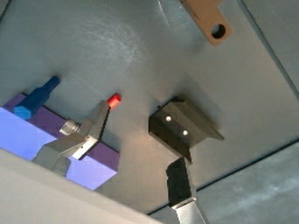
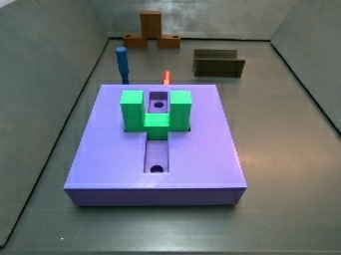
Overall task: Pick up the brown object. Move up. Move to above the board. Insert the brown object.
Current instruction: Pick up the brown object.
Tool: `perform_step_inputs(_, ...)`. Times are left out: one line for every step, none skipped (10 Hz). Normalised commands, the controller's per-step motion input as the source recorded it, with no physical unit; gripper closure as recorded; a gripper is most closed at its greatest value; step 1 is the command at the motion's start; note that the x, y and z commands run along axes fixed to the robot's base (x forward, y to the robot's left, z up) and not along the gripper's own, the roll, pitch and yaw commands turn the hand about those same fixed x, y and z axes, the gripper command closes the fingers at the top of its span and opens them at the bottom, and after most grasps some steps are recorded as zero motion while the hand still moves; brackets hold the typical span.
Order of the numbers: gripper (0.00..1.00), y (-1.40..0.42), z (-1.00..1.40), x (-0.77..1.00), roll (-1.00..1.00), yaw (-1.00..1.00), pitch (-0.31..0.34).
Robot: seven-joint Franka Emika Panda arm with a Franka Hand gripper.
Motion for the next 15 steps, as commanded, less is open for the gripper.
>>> perform_step_inputs(0.0, 0.33, -0.12, -0.15, -0.01, -0.15, 0.0)
perform_step_inputs(0.0, 0.63, -0.19, -0.49, 0.0, -0.28, -0.033)
perform_step_inputs(0.0, 0.66, -0.19, -0.51, 0.0, -0.26, -0.029)
perform_step_inputs(0.0, 0.66, -0.18, -0.51, 0.0, -0.26, -0.034)
perform_step_inputs(0.0, 0.65, -0.25, -0.43, 0.0, -0.28, -0.047)
perform_step_inputs(0.0, 0.61, -0.31, -0.25, 0.0, -0.27, -0.046)
perform_step_inputs(0.0, 0.45, -0.39, 0.0, 0.07, -0.07, -0.026)
perform_step_inputs(0.0, 0.43, -0.43, 0.03, 0.08, -0.01, -0.011)
perform_step_inputs(0.0, 0.43, -0.47, 0.02, 0.06, -0.01, -0.024)
perform_step_inputs(0.0, 0.42, -0.43, 0.06, 0.04, 0.0, -0.02)
perform_step_inputs(0.0, 0.41, -0.33, 0.08, 0.02, 0.0, -0.017)
perform_step_inputs(0.0, 0.28, -0.16, 0.0, 0.0, 0.0, -0.019)
perform_step_inputs(0.0, 0.13, -0.11, 0.0, -0.01, 0.0, -0.023)
perform_step_inputs(0.0, 0.13, -0.15, 0.07, -0.02, 0.0, -0.024)
perform_step_inputs(0.0, 0.1, -0.16, 0.07, -0.01, 0.0, -0.02)
